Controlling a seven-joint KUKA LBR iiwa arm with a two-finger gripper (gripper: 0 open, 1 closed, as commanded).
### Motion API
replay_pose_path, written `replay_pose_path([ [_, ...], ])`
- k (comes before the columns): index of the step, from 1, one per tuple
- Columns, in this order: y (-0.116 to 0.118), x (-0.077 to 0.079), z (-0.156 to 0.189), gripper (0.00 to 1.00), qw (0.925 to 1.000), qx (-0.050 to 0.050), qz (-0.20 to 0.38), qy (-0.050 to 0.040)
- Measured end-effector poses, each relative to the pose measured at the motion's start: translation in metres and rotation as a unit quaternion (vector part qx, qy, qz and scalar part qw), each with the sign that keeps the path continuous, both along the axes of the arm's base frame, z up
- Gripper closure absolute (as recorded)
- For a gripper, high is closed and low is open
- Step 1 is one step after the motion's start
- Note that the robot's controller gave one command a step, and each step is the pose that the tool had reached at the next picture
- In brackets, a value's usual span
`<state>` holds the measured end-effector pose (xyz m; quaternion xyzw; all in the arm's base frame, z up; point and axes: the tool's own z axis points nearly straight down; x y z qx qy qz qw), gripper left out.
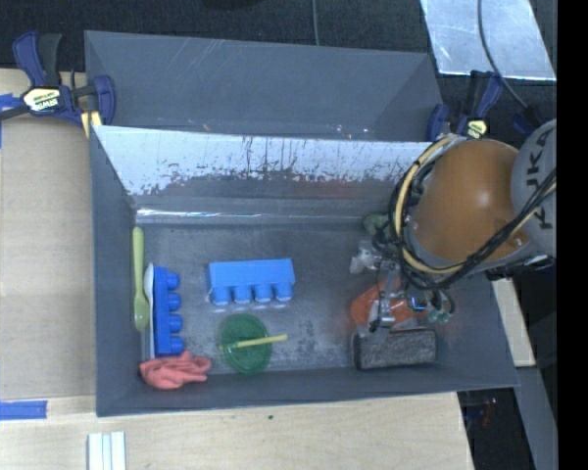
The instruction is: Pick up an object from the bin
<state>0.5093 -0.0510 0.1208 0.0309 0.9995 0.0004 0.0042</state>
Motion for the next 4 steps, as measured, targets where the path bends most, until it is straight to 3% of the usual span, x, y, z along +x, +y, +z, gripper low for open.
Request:
replay_pose_path([
  [1,-0.026,-0.015,-0.038,0.00,0.9998,0.001,-0.019,-0.0056],
  [2,-0.030,-0.008,-0.036,1.00,0.9999,0.000,0.007,-0.0087],
  [4,-0.031,-0.005,-0.027,1.00,0.9998,-0.001,0.013,-0.0110],
])
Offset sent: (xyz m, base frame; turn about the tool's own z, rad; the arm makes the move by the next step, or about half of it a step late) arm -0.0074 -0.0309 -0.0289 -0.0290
